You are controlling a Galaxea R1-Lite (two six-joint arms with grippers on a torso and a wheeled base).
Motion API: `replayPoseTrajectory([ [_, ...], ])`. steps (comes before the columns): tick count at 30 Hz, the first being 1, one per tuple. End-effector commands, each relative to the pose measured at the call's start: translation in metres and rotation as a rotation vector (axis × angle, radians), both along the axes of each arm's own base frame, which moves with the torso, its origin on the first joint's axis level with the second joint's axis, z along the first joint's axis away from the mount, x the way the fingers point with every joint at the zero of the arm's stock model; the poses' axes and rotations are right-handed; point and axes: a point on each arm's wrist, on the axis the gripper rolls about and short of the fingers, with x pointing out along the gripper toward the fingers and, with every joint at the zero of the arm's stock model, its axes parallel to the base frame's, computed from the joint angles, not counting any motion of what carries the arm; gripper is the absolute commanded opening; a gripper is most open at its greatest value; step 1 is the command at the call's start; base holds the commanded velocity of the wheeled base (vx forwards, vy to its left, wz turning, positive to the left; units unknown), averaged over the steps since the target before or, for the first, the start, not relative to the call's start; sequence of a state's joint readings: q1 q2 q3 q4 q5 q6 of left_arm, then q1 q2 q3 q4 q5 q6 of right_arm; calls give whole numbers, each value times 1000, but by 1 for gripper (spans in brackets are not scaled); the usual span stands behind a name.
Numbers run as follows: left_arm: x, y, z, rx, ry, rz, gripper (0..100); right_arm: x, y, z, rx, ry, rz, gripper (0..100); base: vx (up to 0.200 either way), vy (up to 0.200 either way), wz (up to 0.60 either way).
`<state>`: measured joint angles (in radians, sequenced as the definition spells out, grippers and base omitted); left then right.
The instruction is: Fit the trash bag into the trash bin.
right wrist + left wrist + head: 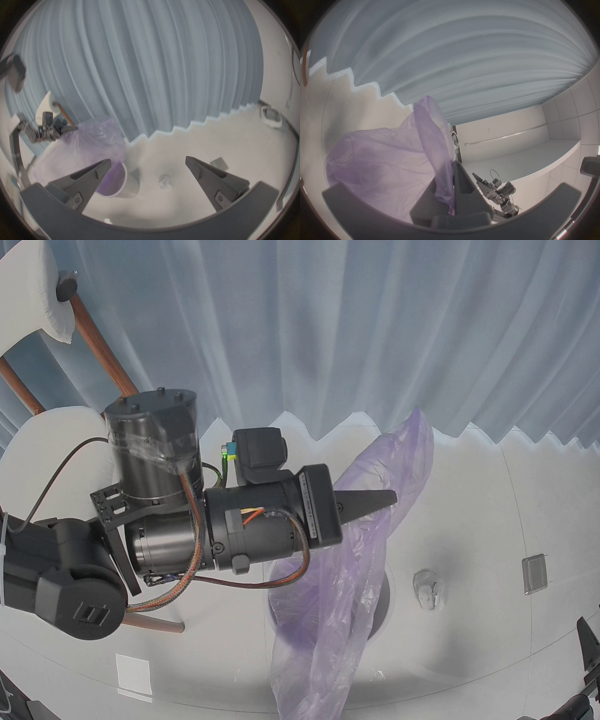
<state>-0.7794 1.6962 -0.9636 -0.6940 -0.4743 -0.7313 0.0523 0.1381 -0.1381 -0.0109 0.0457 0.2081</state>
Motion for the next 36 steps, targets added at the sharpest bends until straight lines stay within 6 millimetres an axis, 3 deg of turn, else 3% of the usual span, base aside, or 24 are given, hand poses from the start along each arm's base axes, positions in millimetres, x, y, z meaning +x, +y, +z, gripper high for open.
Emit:
replayPoseTrajectory([
  [1,-22,-5,1,77,-29,-42,0,52,8,41,237,316,122,100,0,0,0],
  [2,-22,-5,1,77,-29,-42,0,52,8,41,237,316,122,100,0,0,0],
  [4,-20,-4,-6,148,-66,-34,0,78,15,44,231,441,173,100,0,0,0],
  [11,-22,-6,-15,204,-55,35,0,121,26,41,237,588,259,100,0,0,0],
  [20,-24,-5,-8,159,-96,33,0,172,37,11,233,732,242,100,0,0,0],
  [22,-24,-5,-7,152,-101,33,0,177,38,9,232,735,242,100,0,0,0],
  [34,-23,-3,-2,136,-113,47,0,248,56,-23,217,678,264,100,0,0,0],
  [35,-23,-2,-3,138,-113,51,0,254,58,-27,215,670,269,0,0,0,0],
  [36,-23,-2,-3,138,-113,51,0,256,58,-27,216,663,270,0,0,0,0],
])
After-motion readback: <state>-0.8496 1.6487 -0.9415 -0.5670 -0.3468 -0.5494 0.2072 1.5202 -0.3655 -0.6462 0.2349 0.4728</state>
